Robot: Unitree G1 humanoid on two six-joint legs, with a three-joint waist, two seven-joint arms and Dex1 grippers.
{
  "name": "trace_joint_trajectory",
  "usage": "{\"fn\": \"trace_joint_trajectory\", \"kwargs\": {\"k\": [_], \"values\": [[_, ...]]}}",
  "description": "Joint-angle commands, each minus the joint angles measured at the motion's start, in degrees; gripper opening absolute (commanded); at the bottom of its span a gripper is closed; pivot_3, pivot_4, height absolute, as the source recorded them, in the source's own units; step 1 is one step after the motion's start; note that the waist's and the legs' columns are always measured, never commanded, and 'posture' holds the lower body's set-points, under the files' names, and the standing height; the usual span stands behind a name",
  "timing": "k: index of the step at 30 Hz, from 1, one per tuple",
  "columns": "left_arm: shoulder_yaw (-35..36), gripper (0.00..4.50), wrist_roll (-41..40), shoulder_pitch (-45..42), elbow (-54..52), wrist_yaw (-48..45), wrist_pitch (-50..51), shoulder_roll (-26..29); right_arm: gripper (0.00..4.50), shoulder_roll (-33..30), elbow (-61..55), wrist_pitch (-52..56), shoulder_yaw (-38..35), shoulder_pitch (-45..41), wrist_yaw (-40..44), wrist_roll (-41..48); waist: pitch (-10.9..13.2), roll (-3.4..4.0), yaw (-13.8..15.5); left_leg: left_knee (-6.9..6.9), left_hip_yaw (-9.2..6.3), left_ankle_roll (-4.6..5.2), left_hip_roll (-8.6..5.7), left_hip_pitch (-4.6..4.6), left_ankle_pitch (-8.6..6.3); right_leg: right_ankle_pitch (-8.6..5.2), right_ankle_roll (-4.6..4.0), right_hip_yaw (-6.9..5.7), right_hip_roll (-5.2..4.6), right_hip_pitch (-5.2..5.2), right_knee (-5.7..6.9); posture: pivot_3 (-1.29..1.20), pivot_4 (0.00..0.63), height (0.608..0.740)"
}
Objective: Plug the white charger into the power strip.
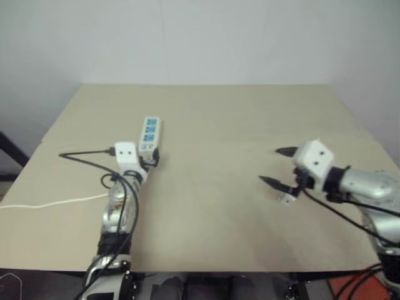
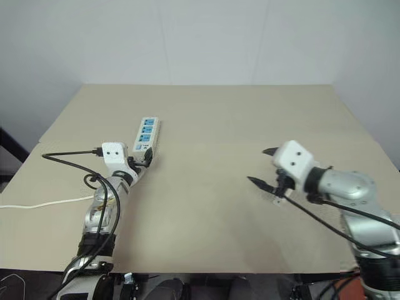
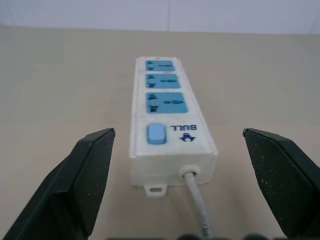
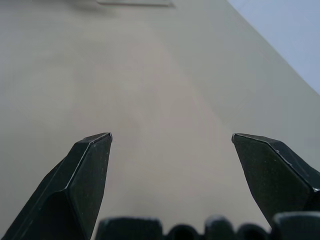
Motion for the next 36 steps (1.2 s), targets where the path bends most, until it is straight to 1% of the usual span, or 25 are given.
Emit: {"fn": "trace_joint_trajectory", "kwargs": {"k": [1, 8, 12, 21, 27, 33, 36], "values": [[0.9, 4.46, -0.5, -2.4, 1.3, 0.4, -1.9, 0.1, 4.5, 1.1, -2.5, 1.2, 1.8, -2.2, -1.9, -0.9, 0.0, 0.0, 0.2, 0.01, -0.01, 0.0, -0.01, -0.02, 0.0, 0.0, 0.01, -0.01, -0.01, -0.01, 0.0, 0.0, 0.15, 0.74], [1.9, 4.46, -1.8, -6.8, 10.3, -2.5, -4.4, 0.9, 4.5, 1.6, -1.5, 0.8, 3.9, -4.0, -1.4, -1.4, 0.0, -0.01, 0.0, 0.02, -0.01, 0.0, -0.02, -0.03, 0.0, 0.01, 0.02, -0.03, 0.0, -0.02, 0.0, 0.0, 0.15, 0.74], [0.7, 4.46, 0.6, -8.4, 15.2, -2.3, -6.1, 1.3, 4.5, 1.2, -0.6, 0.3, 4.0, -4.2, -1.1, -1.9, 0.0, -0.01, 0.0, 0.02, -0.01, 0.01, -0.03, -0.03, 0.0, 0.01, 0.02, -0.03, 0.0, -0.02, 0.0, 0.0, 0.15, 0.74], [1.1, 4.46, 0.6, -10.0, 21.6, -0.4, -9.7, 0.2, 4.5, 0.6, -1.5, 0.5, 2.7, -2.4, -1.4, -2.0, 0.0, -0.02, -0.1, 0.02, -0.01, 0.01, -0.02, 0.02, 0.0, 0.01, 0.02, -0.02, 0.0, 0.01, 0.02, 0.0, 0.15, 0.74], [1.1, 4.46, 0.7, -14.0, 27.6, -0.5, -12.2, 0.7, 4.5, 0.2, -1.5, 0.7, 2.4, -2.0, -1.4, -1.9, 0.0, -0.02, 0.0, 0.02, -0.01, 0.01, -0.03, -0.01, 0.0, 0.01, 0.03, -0.03, 0.0, 0.0, 0.01, 0.0, 0.15, 0.74], [1.9, 4.46, -0.3, -15.8, 31.5, -1.0, -12.8, 0.8, 4.5, -0.2, -2.1, 1.1, 2.4, -1.2, -1.8, -2.3, 0.0, -0.02, 0.0, 0.02, -0.01, 0.01, -0.03, 0.0, 0.0, 0.02, 0.03, -0.03, 0.0, 0.0, 0.02, 0.0, 0.15, 0.74], [2.2, 3.84, -0.9, -15.6, 31.9, -2.1, -12.8, 0.7, 4.5, -0.3, -2.3, 1.2, 2.2, -0.8, -1.9, -2.3, 0.0, -0.02, 0.0, 0.02, -0.01, 0.01, -0.03, 0.01, 0.0, 0.02, 0.03, -0.03, 0.0, 0.01, 0.03, 0.0, 0.15, 0.74]]}}
